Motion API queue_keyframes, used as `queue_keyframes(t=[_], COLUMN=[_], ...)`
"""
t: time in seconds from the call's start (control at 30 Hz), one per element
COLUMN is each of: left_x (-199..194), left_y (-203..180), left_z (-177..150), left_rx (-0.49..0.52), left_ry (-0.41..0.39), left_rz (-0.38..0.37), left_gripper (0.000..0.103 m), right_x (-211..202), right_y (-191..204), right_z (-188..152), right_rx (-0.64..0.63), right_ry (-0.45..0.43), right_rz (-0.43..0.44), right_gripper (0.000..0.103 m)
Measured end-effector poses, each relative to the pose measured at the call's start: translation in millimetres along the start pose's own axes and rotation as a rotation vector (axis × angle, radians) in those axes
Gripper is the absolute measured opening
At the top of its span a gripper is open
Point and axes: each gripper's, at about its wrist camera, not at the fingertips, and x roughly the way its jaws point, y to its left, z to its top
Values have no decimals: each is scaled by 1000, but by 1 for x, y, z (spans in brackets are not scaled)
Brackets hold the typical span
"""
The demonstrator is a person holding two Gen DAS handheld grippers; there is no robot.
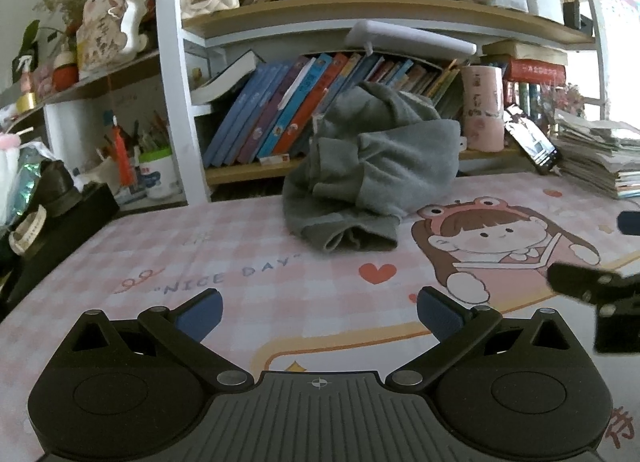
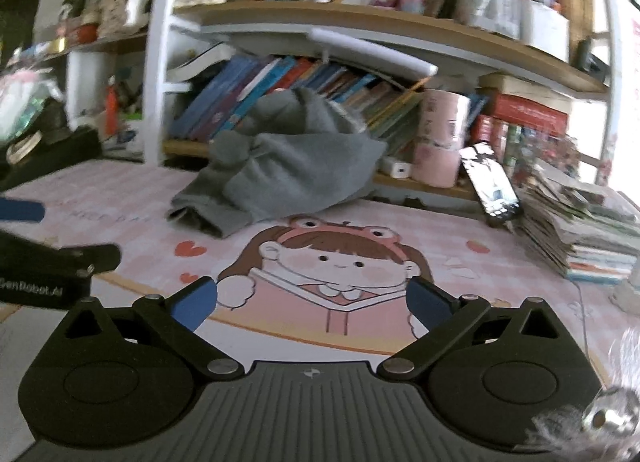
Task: Fold clothes
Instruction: 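Move both tools toward the crumpled grey sweatshirt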
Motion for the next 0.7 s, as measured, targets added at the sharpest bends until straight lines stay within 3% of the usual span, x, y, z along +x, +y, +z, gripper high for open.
queue_keyframes(t=[0.17, 0.7], left_x=[9, 68], left_y=[5, 1], left_z=[11, 44], left_rx=[-13, 29], left_ry=[6, 40], left_rz=[-35, -26], left_gripper=[103, 103], right_x=[11, 79], right_y=[1, -39], right_z=[9, 37], right_rx=[-66, 7], right_ry=[-12, -23], right_rz=[23, 55], right_gripper=[103, 103])
